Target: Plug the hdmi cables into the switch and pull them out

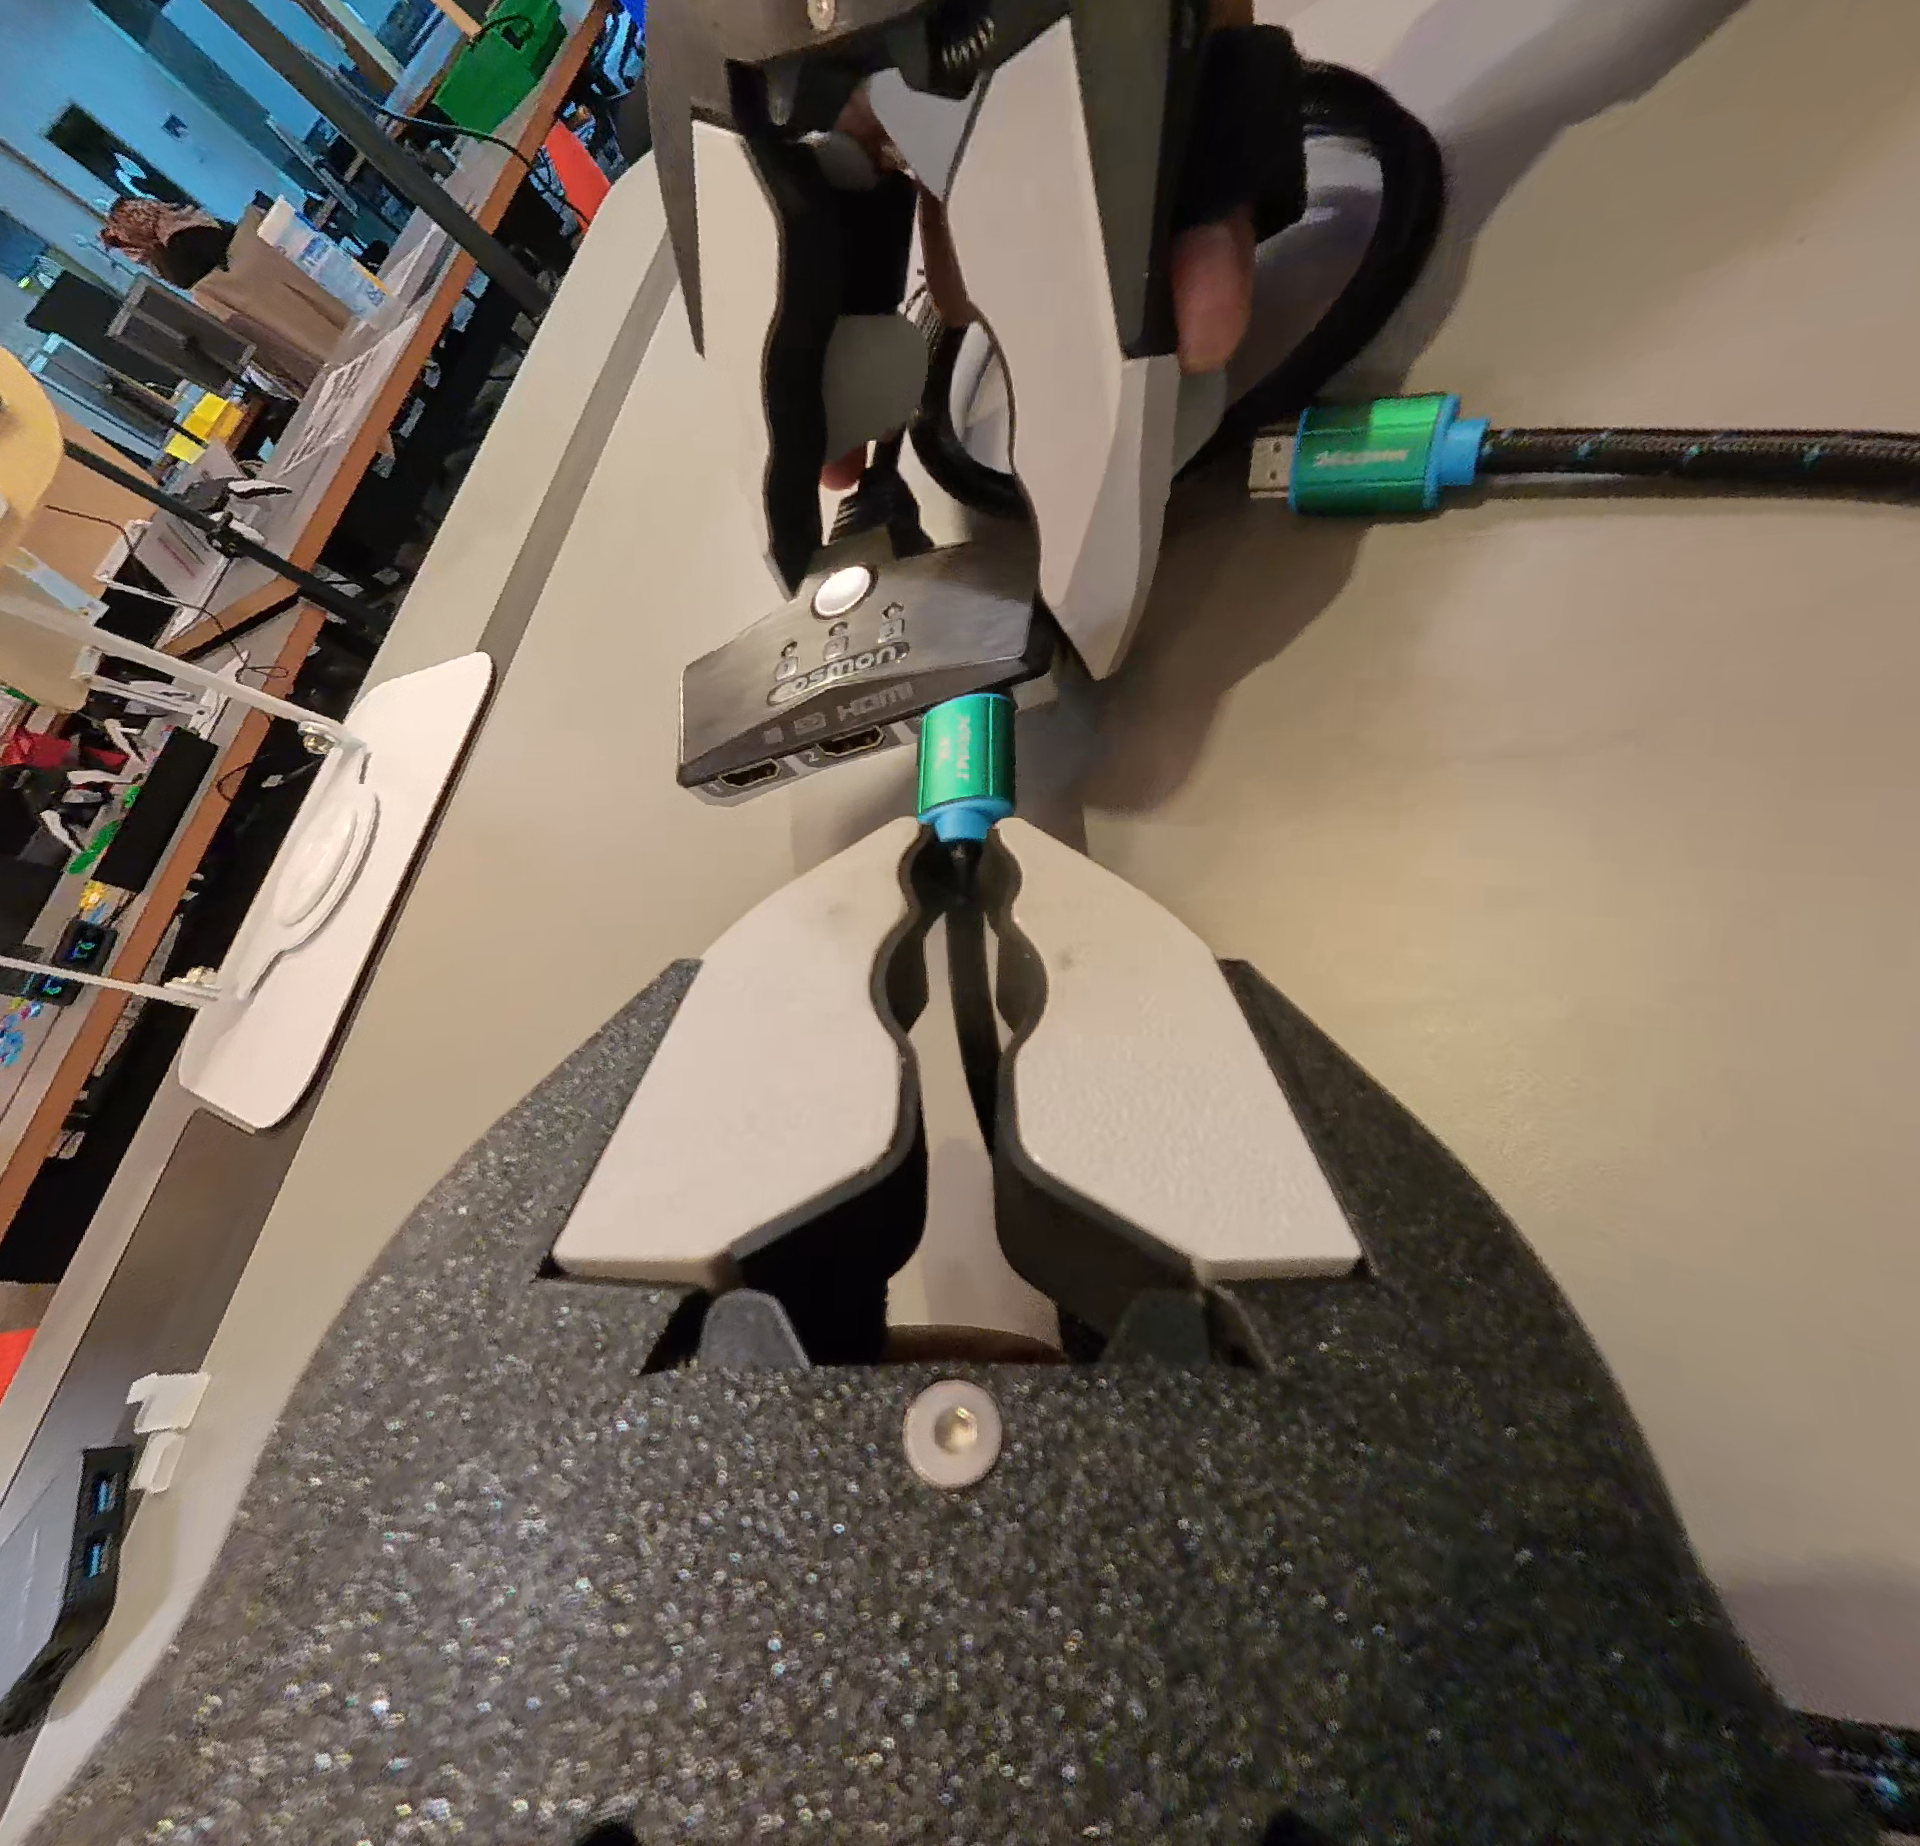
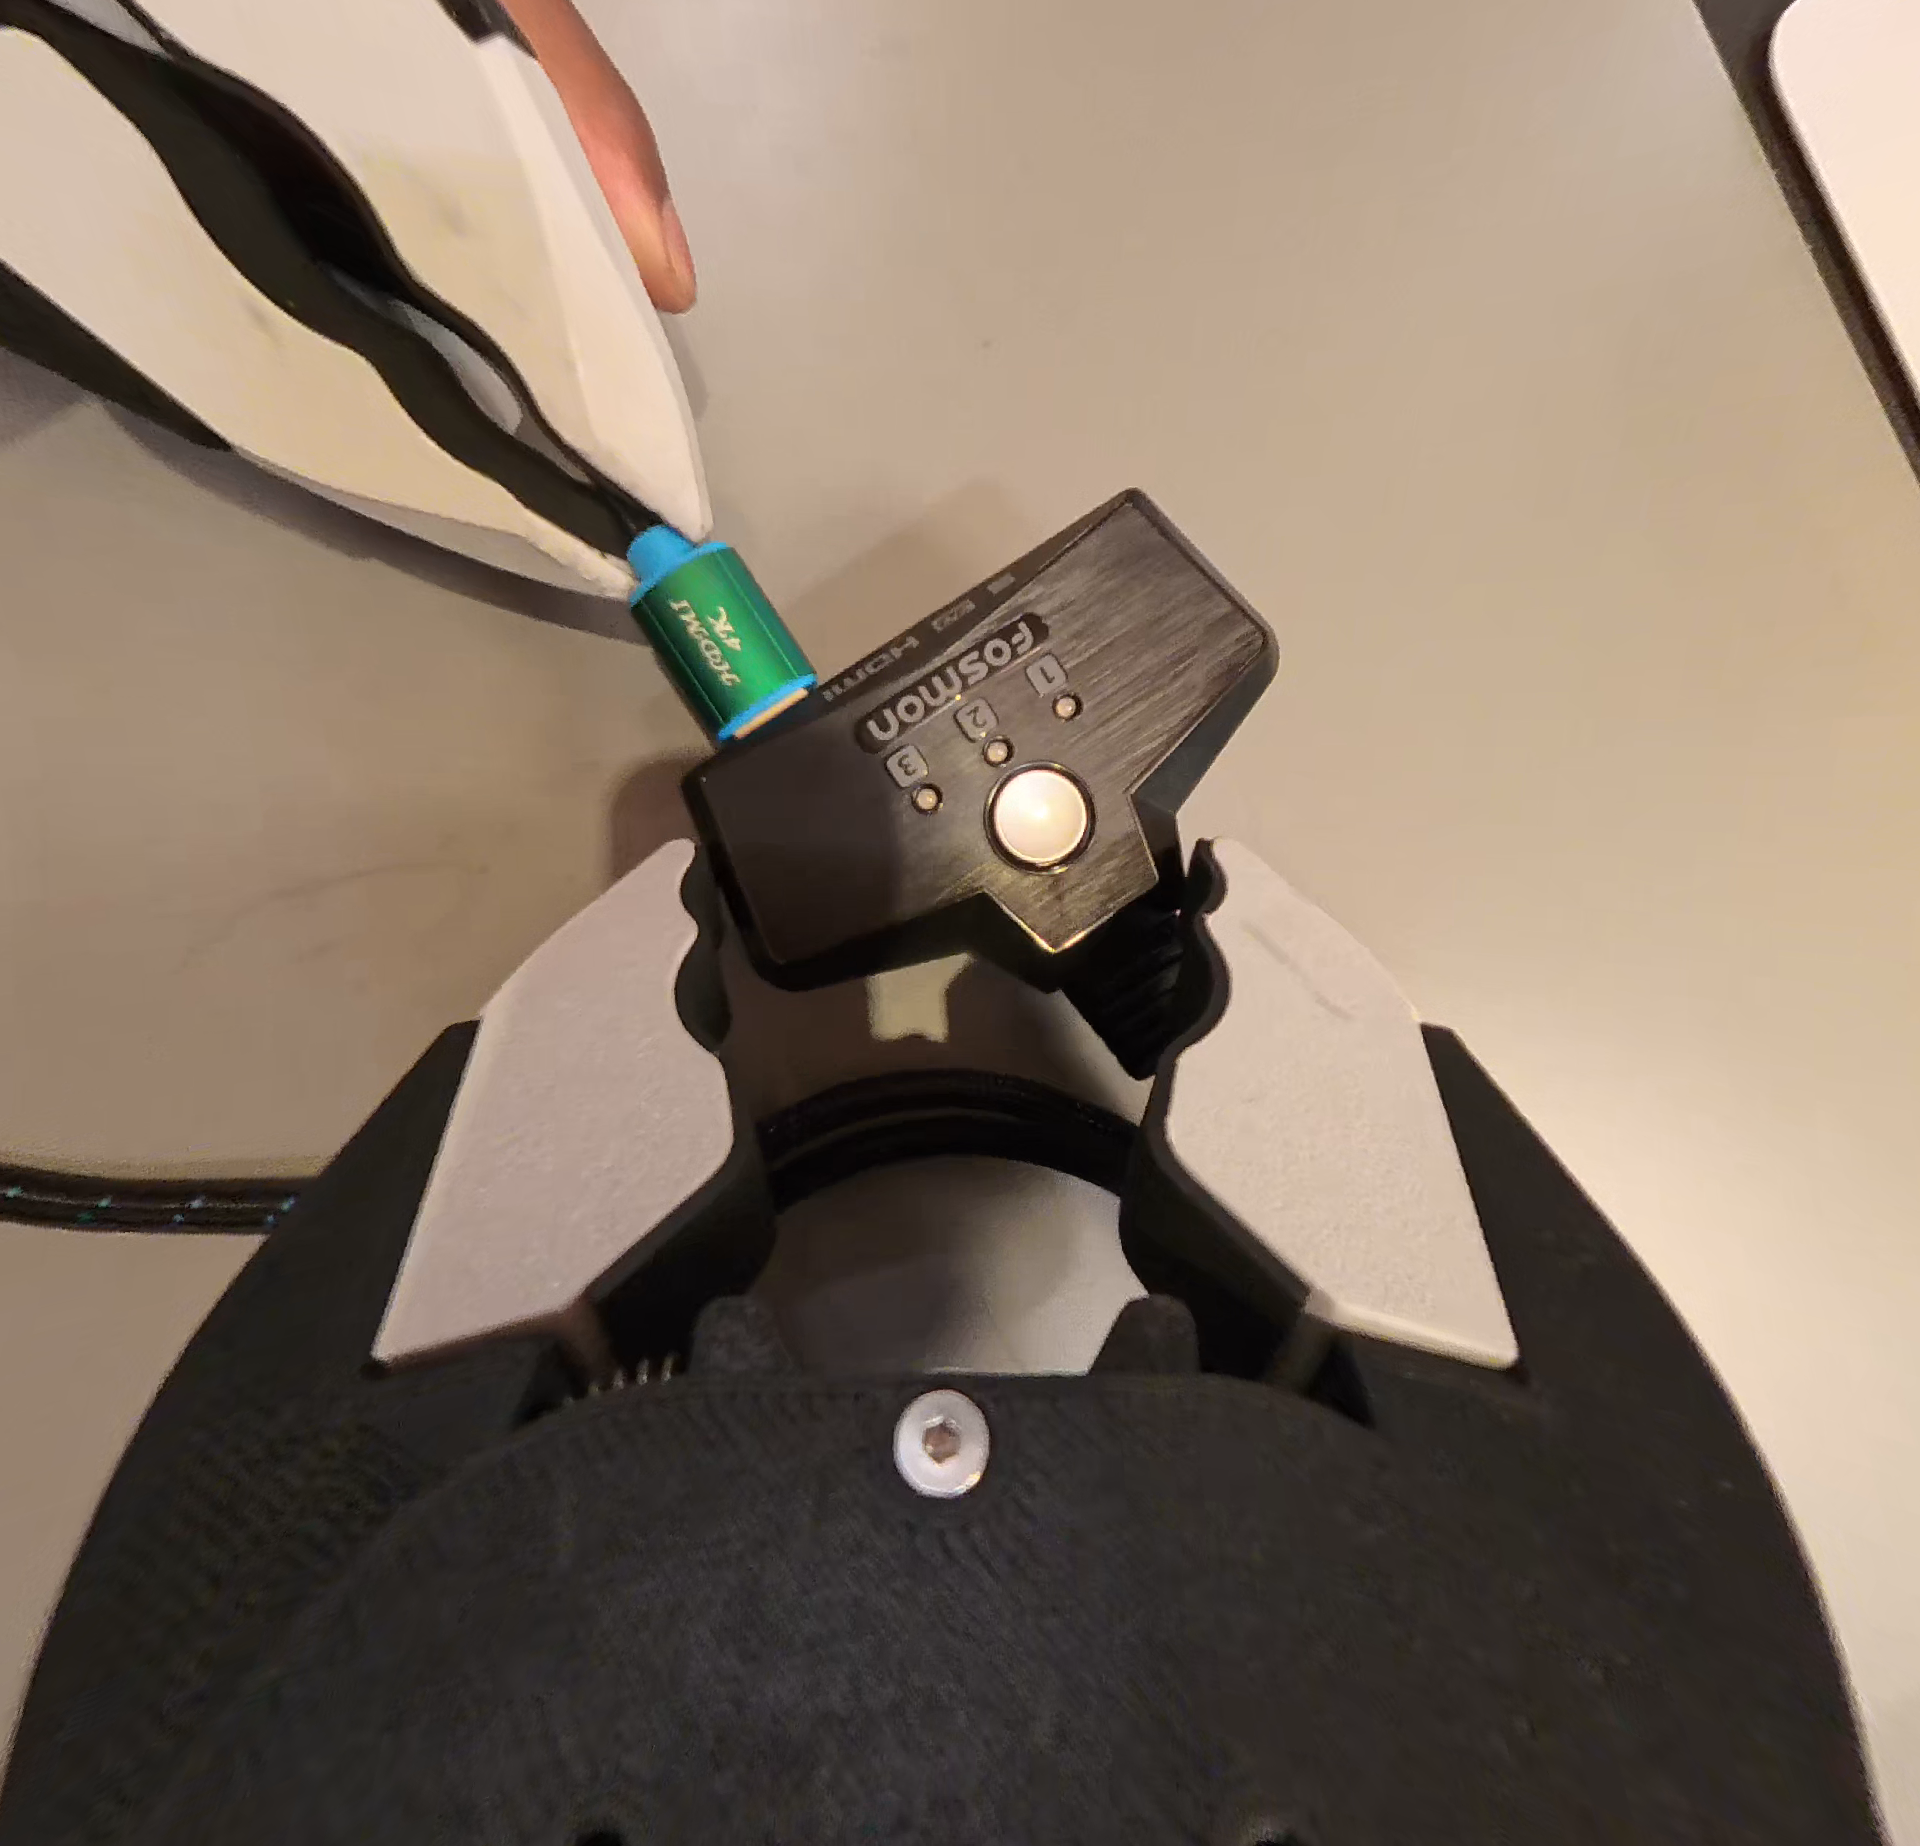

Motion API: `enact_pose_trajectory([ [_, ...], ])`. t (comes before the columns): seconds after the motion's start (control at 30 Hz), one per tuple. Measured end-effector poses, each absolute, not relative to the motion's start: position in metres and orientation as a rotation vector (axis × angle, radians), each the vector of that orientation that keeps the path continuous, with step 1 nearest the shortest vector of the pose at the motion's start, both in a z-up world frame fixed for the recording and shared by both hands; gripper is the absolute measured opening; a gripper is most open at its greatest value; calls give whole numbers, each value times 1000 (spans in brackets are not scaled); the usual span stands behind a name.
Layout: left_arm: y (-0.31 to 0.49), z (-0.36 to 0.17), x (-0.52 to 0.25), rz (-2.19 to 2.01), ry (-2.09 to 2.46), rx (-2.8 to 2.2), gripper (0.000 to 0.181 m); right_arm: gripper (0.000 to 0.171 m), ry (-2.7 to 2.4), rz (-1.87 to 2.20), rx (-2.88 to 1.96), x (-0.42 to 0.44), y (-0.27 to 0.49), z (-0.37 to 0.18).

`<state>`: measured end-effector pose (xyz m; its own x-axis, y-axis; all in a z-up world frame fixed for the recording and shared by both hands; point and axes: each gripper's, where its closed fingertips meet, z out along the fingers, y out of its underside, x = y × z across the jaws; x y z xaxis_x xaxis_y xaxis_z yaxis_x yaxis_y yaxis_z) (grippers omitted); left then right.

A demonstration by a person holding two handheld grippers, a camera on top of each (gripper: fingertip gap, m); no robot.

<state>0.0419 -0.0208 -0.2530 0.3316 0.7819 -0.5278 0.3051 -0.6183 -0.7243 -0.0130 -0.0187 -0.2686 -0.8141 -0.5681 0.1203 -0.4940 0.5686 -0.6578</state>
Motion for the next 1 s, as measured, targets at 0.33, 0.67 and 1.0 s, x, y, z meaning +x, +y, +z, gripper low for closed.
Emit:
enact_pose_trajectory([
  [0.33,-20,-253,41,1228,-949,-2089,25,84,2787,-918,-886,-25,-7,-279],
  [0.67,-40,-228,49,1075,-1134,-1818,55,77,2705,-991,-933,-22,-4,-271],
  [1.0,-152,-170,175,1432,-1736,-1518,56,77,2644,-1127,-912,-19,6,-262],
])
